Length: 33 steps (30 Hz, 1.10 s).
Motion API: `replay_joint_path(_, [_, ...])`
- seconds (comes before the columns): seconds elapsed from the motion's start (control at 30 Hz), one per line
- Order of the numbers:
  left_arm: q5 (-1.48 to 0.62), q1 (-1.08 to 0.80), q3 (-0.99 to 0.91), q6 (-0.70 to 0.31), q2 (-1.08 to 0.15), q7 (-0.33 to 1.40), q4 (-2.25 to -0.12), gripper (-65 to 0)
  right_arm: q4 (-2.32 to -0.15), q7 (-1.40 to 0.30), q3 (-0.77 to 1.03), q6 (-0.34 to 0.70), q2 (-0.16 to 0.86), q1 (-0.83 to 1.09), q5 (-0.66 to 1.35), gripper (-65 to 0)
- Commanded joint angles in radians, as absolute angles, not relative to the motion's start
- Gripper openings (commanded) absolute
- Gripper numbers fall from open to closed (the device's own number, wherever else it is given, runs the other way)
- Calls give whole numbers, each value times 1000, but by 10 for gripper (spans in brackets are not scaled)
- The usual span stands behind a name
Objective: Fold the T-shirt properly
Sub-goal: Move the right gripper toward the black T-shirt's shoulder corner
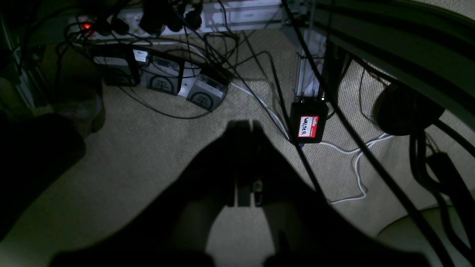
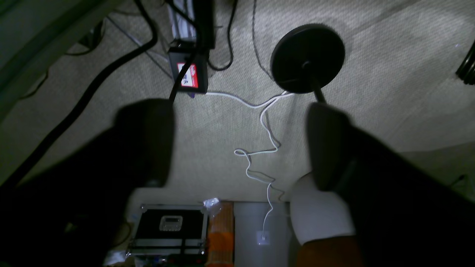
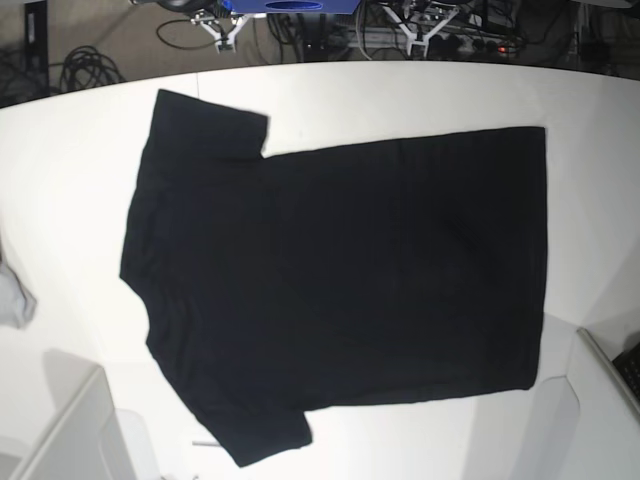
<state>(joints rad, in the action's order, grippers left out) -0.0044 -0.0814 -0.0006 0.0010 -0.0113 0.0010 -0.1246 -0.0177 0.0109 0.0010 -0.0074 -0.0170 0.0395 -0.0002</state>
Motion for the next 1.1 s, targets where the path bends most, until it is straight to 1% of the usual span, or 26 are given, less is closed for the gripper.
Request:
replay_joint_path(0.0, [-7, -85, -2, 7, -12, 2, -127, -643, -18, 8, 4, -7, -18, 42, 1, -311])
replay_joint_path(0.07, [-7, -85, -2, 7, -12, 2, -127, -638, -18, 8, 4, -7, -18, 42, 1, -461])
replay_joint_path(0.1, [-7, -85, -2, 7, -12, 2, -127, -619, -18, 8, 4, -7, -18, 42, 1, -539])
replay_joint_path(0.13, [-7, -85, -2, 7, -12, 2, -128, -579, -18, 8, 4, -7, -18, 42, 1, -621])
replay_joint_path(0.17, [-7, -85, -2, 7, -10, 2, -128, -528, -18, 8, 4, -7, -18, 42, 1, -650])
replay_joint_path(0.23, [-7, -85, -2, 7, -10, 1, -128, -411, -18, 8, 4, -7, -18, 42, 1, -650])
replay_joint_path(0.3, [-7, -87, -1, 7, -10, 1, -128, -341, -18, 8, 4, -7, -16, 42, 1, -650])
replay_joint_path(0.33, [-7, -87, 4, 7, -10, 1, -128, -341, -18, 8, 4, -7, -15, 42, 1, -650])
replay_joint_path(0.37, [-7, -88, 4, 7, -10, 1, -128, -359, -18, 8, 4, -7, -15, 42, 1, -650])
replay_joint_path(0.4, [-7, -91, -1, 7, -10, 1, -128, -393, -18, 8, 4, -7, -15, 42, 1, -650])
replay_joint_path(0.47, [-7, -97, -1, 7, -10, 1, -130, -495, -18, 8, 4, -7, -13, 44, 1, -650])
replay_joint_path(0.5, [-7, -99, -1, 7, -12, 1, -130, -558, -18, 8, 2, -7, -13, 45, 1, -650])
replay_joint_path(0.53, [-7, -101, -1, 7, -13, 1, -130, -634, -21, 8, -1, -7, -13, 56, -1, -650])
replay_joint_path(0.57, [-7, -101, 1, 7, -15, 1, -130, -650, -44, 8, -1, -7, -13, 67, -2, -650])
replay_joint_path(0.77, [5, -162, 12, 7, -19, -1, -185, -650, -262, 2, 1, -7, -10, 197, -2, -650])
replay_joint_path(0.87, [5, -232, 12, 5, -50, -1, -291, -650, -340, 1, 4, -7, 10, 249, 1, -650])
replay_joint_path(0.97, [7, -328, 12, 5, -77, -1, -429, -650, -410, 1, 4, -7, 18, 302, 2, -650])
replay_joint_path(1.07, [7, -426, 13, -4, -105, -1, -570, -650, -498, 1, 5, -7, 47, 372, 2, -650])
